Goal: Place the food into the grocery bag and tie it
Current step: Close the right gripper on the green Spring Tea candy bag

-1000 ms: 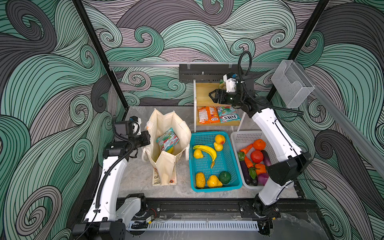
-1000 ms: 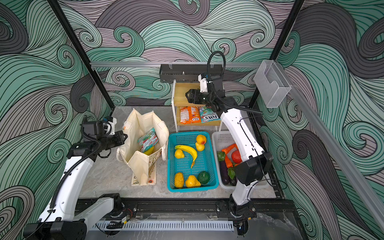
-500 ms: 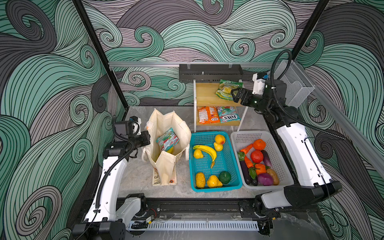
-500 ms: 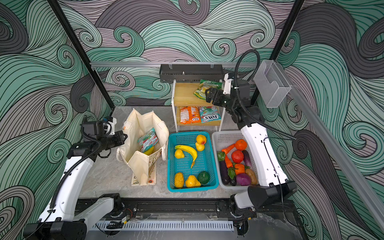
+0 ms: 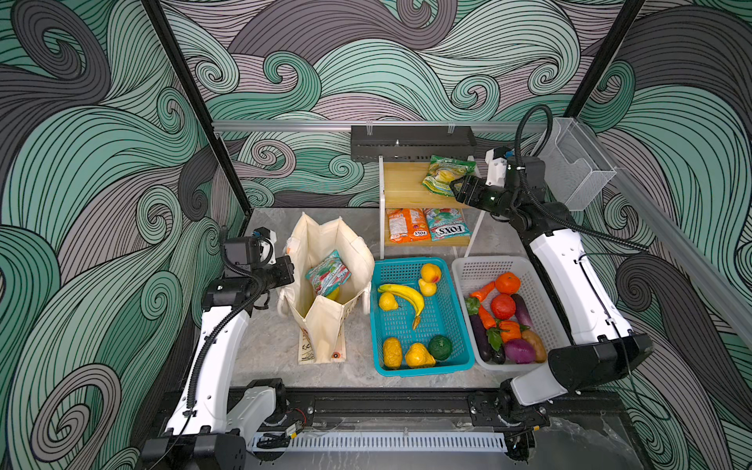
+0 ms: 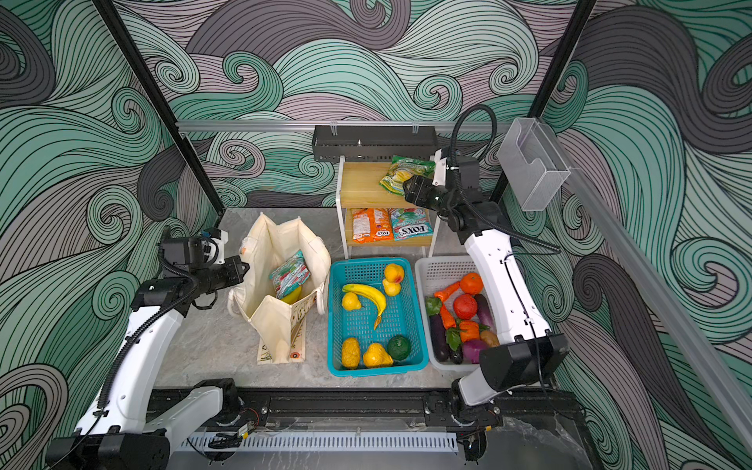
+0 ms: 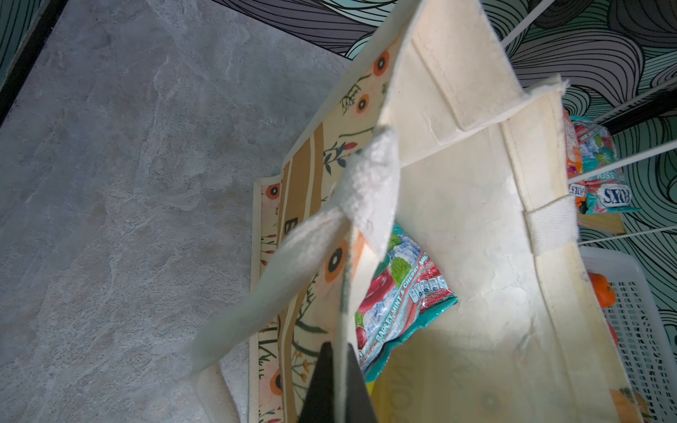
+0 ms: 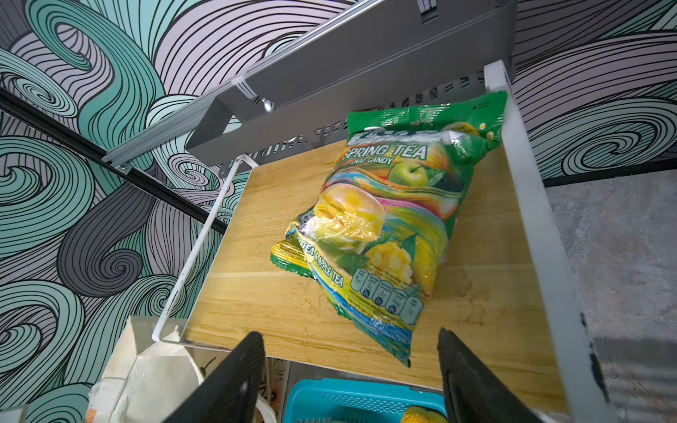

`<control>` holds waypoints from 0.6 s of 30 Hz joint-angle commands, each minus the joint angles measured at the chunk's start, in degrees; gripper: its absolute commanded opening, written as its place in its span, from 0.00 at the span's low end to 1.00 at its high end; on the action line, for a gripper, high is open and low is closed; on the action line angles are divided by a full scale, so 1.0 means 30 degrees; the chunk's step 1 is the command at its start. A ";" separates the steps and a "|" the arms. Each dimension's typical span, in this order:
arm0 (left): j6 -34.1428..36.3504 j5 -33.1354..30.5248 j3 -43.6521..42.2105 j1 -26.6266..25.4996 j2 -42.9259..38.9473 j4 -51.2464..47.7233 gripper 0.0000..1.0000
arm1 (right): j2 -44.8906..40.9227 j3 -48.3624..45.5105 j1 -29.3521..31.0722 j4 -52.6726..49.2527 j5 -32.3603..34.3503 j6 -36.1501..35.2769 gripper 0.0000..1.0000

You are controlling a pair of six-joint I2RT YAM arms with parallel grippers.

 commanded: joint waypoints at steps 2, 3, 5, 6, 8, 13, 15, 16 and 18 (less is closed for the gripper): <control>0.0118 -0.0415 0.0045 0.0017 -0.0143 -0.0363 0.00 | 0.0580 -0.0186 -0.0043 0.0589 -0.0124 0.0424 0.73; 0.0140 -0.0414 0.0045 0.0017 -0.0155 -0.0363 0.00 | 0.0747 -0.0051 -0.0043 0.0591 -0.0268 0.0494 0.72; 0.0113 -0.0464 0.0045 0.0017 -0.0187 -0.0364 0.00 | 0.0989 0.0070 -0.0041 0.0650 -0.0415 0.0659 0.71; 0.0132 -0.0473 0.0045 0.0017 -0.0145 -0.0366 0.00 | 0.1088 0.0076 -0.0022 0.0747 -0.0420 0.0714 0.70; 0.0136 -0.0473 0.0045 0.0017 -0.0158 -0.0392 0.00 | 0.1245 0.0079 -0.0033 0.0823 -0.0244 0.0743 0.68; 0.0123 -0.0451 0.0045 0.0017 -0.0118 -0.0366 0.00 | 0.1407 -0.0290 -0.0105 0.1112 0.0051 0.0902 0.66; 0.0130 -0.0338 0.0042 0.0010 -0.0129 -0.0389 0.00 | 0.1548 -0.0214 -0.0122 0.1168 0.0109 0.0881 0.64; 0.0123 -0.0299 0.0045 0.0017 -0.0118 -0.0370 0.00 | 0.1583 -0.0203 -0.0123 0.1292 0.0081 0.0902 0.61; 0.0136 -0.0352 0.0045 0.0017 -0.0128 -0.0372 0.00 | 0.1560 -0.0379 -0.0127 0.1646 0.0005 0.0926 0.53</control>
